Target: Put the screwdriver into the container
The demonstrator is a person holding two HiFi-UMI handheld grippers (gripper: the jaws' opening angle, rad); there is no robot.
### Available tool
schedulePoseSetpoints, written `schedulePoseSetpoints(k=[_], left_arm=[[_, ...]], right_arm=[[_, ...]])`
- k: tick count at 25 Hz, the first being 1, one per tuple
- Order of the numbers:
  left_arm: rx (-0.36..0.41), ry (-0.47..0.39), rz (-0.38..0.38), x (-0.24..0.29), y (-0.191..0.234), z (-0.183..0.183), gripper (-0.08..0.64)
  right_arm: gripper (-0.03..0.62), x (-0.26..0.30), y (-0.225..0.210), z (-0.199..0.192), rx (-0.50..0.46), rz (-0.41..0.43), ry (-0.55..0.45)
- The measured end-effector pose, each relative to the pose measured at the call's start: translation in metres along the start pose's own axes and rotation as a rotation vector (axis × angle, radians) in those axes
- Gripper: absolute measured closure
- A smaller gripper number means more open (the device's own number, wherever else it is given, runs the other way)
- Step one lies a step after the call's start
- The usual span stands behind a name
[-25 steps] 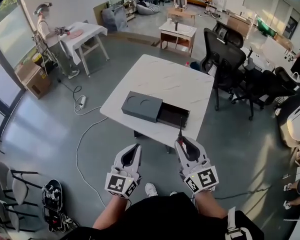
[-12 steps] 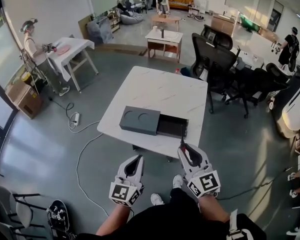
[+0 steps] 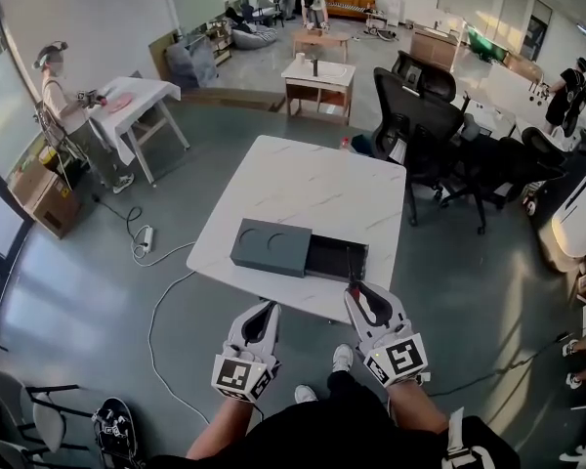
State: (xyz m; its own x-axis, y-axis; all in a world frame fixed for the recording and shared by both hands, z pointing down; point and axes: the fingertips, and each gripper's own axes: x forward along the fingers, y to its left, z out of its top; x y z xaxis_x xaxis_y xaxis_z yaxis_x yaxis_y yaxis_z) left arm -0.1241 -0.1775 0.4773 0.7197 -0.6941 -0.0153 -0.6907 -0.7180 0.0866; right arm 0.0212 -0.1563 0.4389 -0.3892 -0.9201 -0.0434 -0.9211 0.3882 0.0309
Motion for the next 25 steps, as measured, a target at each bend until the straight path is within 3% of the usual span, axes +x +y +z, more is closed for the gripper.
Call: schedulePoseSetpoints(k=[12, 18, 25], left_arm=[[0.023, -0.015, 0.075, 0.065, 0.030, 0.018, 0.551], [0.053, -0.028, 0.109, 0.101, 0.029, 0.021, 0.551], [0.054, -0.005, 0.146, 0.137, 0.022, 0.013, 0.551]], right_arm=[[0.497, 0.040, -0.058, 0.004, -0.018, 0.035, -0.016], [0.497, 0.058, -0.085, 0.005, -0.046, 0.121, -0.045], [0.497, 0.075, -0.121, -0.015, -0.009, 0.139, -0.020]])
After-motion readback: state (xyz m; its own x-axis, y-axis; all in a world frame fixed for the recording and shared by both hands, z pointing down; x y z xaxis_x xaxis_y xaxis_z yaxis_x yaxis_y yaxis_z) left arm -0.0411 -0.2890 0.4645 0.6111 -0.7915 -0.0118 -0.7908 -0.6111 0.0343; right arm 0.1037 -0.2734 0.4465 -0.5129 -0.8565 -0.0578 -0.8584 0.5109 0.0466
